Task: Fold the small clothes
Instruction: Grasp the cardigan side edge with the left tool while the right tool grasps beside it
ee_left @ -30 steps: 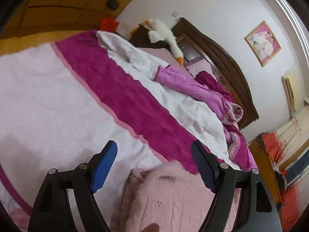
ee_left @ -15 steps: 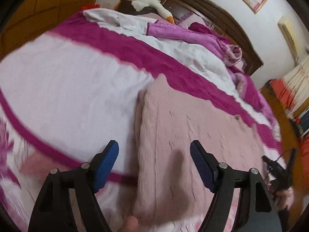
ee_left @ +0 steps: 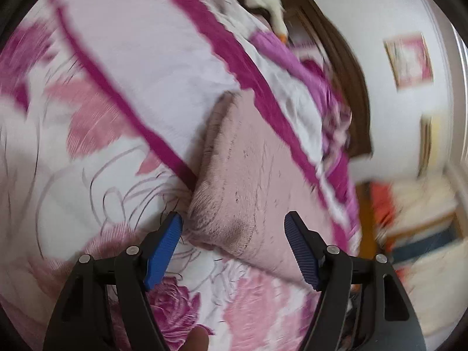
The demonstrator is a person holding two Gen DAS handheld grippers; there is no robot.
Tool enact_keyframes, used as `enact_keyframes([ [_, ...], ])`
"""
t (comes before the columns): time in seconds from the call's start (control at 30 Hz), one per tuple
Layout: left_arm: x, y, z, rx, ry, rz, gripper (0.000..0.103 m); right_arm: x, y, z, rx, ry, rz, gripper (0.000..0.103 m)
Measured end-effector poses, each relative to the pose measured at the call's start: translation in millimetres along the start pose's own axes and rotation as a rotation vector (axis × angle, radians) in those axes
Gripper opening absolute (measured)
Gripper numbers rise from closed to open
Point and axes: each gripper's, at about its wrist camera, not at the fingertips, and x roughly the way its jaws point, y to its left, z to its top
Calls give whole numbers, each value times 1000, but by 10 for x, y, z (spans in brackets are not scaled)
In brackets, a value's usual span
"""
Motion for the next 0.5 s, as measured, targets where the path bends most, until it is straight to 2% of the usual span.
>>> enact_keyframes([
  [0.1, 22, 220, -82, -157, -34, -76, 50, -71, -91, -181, 111, 10, 37, 85],
  [0.17, 15, 323, -130, -224, -62, -112, 44, -54, -178, -305, 215, 30, 97, 86],
  [0.23, 1, 348, -149, -239, -82, -141, 44, 59, -223, -431, 299, 80, 162, 86],
  [0.37, 23, 371, -181, -269, -102, -200, 44, 172, -84, -476, 250, 72, 161, 88],
  [0.43, 64, 363, -209, -274, -94, -231, 44, 233, -54, -459, 276, 81, 221, 88],
  [0.5, 102, 348, -221, -263, -71, -245, 44, 329, -65, -439, 326, 91, 322, 88],
])
